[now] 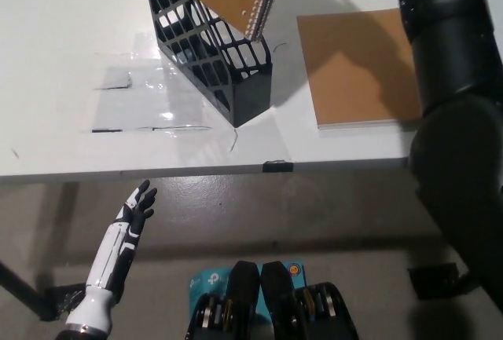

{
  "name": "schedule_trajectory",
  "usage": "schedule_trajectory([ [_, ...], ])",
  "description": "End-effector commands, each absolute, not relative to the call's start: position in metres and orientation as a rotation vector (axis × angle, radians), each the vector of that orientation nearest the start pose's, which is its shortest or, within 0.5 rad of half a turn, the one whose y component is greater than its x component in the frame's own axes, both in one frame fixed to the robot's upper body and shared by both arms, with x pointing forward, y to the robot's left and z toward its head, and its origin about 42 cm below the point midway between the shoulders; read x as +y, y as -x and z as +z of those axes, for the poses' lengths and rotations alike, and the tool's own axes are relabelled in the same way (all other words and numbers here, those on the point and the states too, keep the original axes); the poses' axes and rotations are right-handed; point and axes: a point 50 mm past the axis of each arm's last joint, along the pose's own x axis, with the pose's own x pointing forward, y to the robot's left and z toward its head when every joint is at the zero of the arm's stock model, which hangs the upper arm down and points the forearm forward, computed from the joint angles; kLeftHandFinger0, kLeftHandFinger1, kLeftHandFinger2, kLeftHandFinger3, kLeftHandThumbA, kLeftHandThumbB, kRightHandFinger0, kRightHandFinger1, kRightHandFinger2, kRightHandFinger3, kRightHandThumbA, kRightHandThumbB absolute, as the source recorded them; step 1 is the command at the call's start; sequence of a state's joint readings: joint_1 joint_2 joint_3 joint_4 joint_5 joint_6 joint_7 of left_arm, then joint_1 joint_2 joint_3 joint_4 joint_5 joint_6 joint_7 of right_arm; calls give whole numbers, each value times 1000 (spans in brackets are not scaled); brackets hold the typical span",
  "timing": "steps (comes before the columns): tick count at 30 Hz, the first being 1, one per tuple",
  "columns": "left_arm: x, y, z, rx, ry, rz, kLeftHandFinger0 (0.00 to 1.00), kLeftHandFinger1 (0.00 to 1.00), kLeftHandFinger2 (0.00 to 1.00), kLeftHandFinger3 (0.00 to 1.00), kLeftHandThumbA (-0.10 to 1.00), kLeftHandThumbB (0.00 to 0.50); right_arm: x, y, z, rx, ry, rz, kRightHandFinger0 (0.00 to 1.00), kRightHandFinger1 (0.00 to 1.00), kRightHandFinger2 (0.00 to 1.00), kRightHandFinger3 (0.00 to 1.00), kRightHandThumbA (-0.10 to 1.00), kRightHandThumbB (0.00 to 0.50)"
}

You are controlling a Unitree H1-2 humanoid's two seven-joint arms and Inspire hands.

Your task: Use the right hand to pick up a book from the book holder on the left side and put it on another book on the right side

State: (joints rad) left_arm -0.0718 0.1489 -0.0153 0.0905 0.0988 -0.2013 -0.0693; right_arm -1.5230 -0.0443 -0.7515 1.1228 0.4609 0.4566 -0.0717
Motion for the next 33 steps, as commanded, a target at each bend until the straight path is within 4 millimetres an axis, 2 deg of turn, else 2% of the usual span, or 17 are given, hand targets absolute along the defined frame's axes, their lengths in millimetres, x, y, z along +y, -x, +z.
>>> schedule_trajectory([
  [1, 249, -312, 124, -256, -264, -138, 1000, 1000, 1000, 1000, 1000, 180, -192, -482, 772, -534, -1011, 581, 0, 95, 647, 1000, -100, 48],
  [4, 248, -311, 122, -257, -259, -137, 1000, 1000, 1000, 1000, 1000, 159, -210, -484, 768, -538, -1046, 539, 0, 119, 677, 1000, -100, 27],
  [5, 248, -310, 122, -259, -253, -137, 1000, 1000, 1000, 1000, 1000, 157, -215, -486, 766, -540, -1050, 539, 0, 150, 689, 1000, -100, 29],
  [6, 248, -310, 121, -258, -257, -137, 1000, 1000, 1000, 1000, 1000, 157, -225, -487, 766, -546, -1052, 537, 0, 159, 689, 1000, -100, 59],
  [7, 248, -310, 120, -258, -259, -135, 1000, 1000, 1000, 1000, 1000, 156, -231, -488, 766, -548, -1047, 533, 0, 165, 679, 1000, -100, 65],
  [9, 249, -310, 119, -250, -264, -136, 1000, 1000, 1000, 1000, 1000, 165, -243, -484, 768, -581, -1035, 527, 0, 174, 707, 1000, -100, 56],
  [13, 247, -309, 117, -245, -251, -128, 1000, 1000, 1000, 1000, 1000, 166, -258, -477, 773, -620, -1025, 497, 0, 167, 721, 1000, -100, 46],
  [14, 247, -309, 117, -249, -254, -129, 1000, 1000, 1000, 1000, 1000, 161, -266, -475, 773, -641, -989, 476, 0, 150, 707, 1000, -100, 18],
  [17, 248, -308, 115, -250, -259, -129, 1000, 1000, 1000, 1000, 1000, 160, -276, -477, 768, -643, -977, 458, 0, 152, 678, 1000, -100, 26],
  [18, 249, -308, 115, -247, -258, -130, 1000, 1000, 1000, 1000, 1000, 158, -278, -478, 766, -641, -984, 449, 0, 165, 686, 1000, -100, 20],
  [20, 248, -307, 115, -242, -253, -128, 1000, 1000, 1000, 1000, 1000, 162, -281, -479, 762, -628, -1015, 413, 0, 197, 718, 1000, -100, 40],
  [23, 250, -307, 116, -247, -261, -121, 1000, 1000, 1000, 1000, 1000, 161, -293, -486, 750, -614, -1018, 400, 0, 235, 753, 1000, -100, 26],
  [24, 250, -307, 117, -248, -263, -122, 1000, 1000, 1000, 1000, 1000, 160, -297, -490, 746, -598, -1028, 405, 0, 269, 781, 1000, -100, 4],
  [25, 251, -307, 117, -248, -259, -122, 1000, 1000, 1000, 1000, 1000, 162, -303, -497, 740, -575, -1019, 413, 0, 277, 762, 1000, -100, 2],
  [27, 251, -307, 117, -252, -255, -121, 1000, 1000, 1000, 1000, 1000, 160, -309, -504, 730, -558, -981, 397, 0, 251, 743, 1000, -100, 40],
  [31, 252, -306, 116, -249, -258, -121, 1000, 1000, 1000, 1000, 1000, 167, -317, -517, 710, -501, -957, 361, 0, 274, 728, 1000, -100, 69],
  [33, 253, -306, 115, -246, -252, -120, 1000, 1000, 1000, 1000, 1000, 170, -318, -524, 699, -460, -913, 310, 0, 286, 714, 861, -100, 69],
])
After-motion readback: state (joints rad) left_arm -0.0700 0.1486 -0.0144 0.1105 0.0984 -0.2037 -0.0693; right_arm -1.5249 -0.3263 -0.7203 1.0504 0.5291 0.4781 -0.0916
